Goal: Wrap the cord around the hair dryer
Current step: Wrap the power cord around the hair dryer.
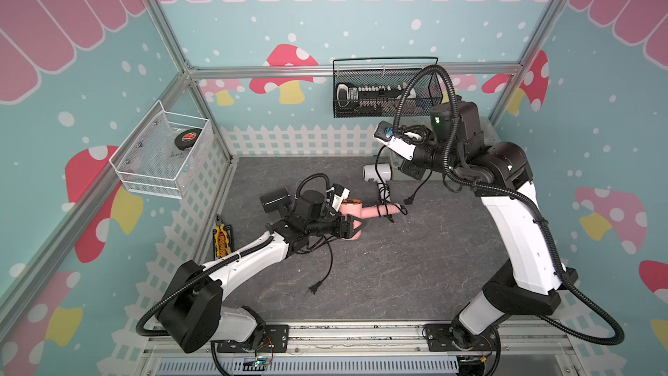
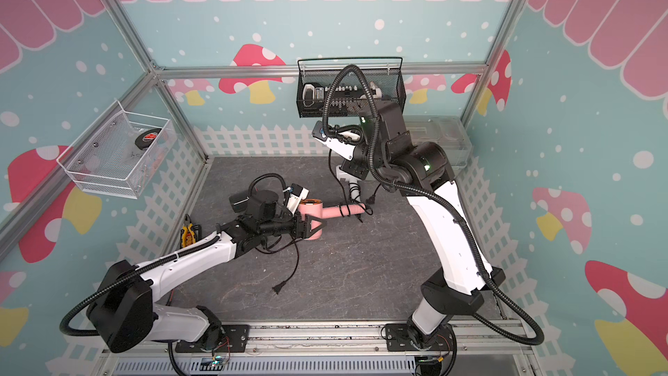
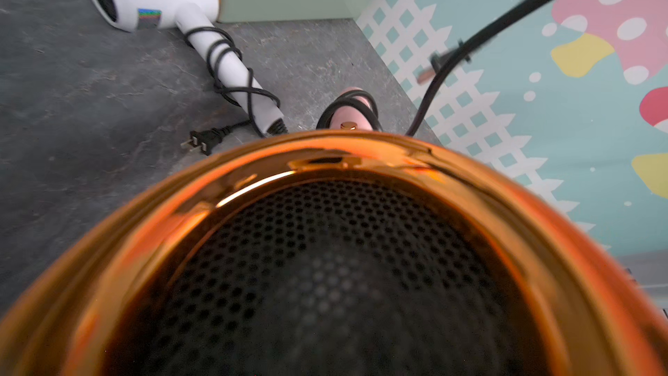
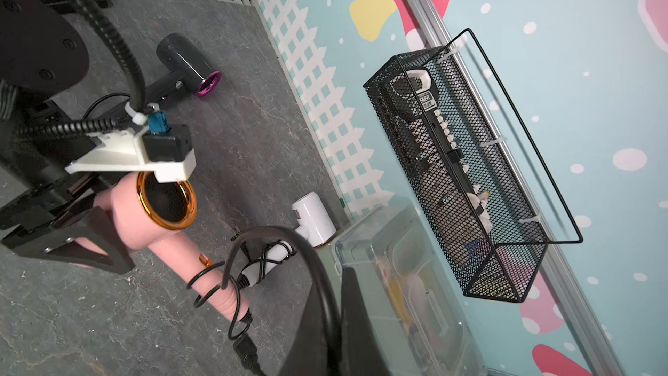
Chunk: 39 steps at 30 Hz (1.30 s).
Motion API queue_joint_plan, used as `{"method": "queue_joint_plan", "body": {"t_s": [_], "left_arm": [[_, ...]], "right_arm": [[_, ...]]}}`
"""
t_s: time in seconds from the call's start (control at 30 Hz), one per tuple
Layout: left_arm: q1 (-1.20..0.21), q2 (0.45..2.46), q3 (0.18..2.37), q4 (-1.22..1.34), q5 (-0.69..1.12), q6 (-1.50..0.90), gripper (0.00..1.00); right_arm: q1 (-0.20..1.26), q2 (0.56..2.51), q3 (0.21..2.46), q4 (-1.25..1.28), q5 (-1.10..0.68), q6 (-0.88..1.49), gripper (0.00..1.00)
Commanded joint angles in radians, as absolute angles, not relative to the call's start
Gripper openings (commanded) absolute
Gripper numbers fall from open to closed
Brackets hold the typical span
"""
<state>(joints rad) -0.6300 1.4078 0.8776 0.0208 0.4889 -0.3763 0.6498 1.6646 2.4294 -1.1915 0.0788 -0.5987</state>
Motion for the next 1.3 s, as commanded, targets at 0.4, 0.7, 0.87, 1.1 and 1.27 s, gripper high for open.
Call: {"method": "queue_joint_plan", "body": {"t_s": [0.4,0.7,0.87,1.1,1.27], "left_arm": [[-0.811,1.394,0.846,0.256,0.696,-0.278,0.0],[-0.814,1.249,0.808,0.374,0.765,-0.306,0.0],[-0.806,1.22,0.808,0.447,0.781,-0.354,0.0],[-0.734,1.19,0.744,0.672,0.809,-0.505,0.0],[-0.686,1.184,0.716,0.773,0.821,-0.572,0.0]], "right_arm": [[0.543,1.877,2.499,-1.12,0.001,-0.75,0.0],[0.364,1.886,2.35,-1.129,-0.255,-0.688,0.0],[0.303,1.868,2.229,-1.114,-0.343,-0.652,0.0],[0.162,1.753,1.959,-0.918,-0.605,-0.514,0.0],[0.088,1.722,1.842,-0.837,-0.728,-0.428,0.0]]}}
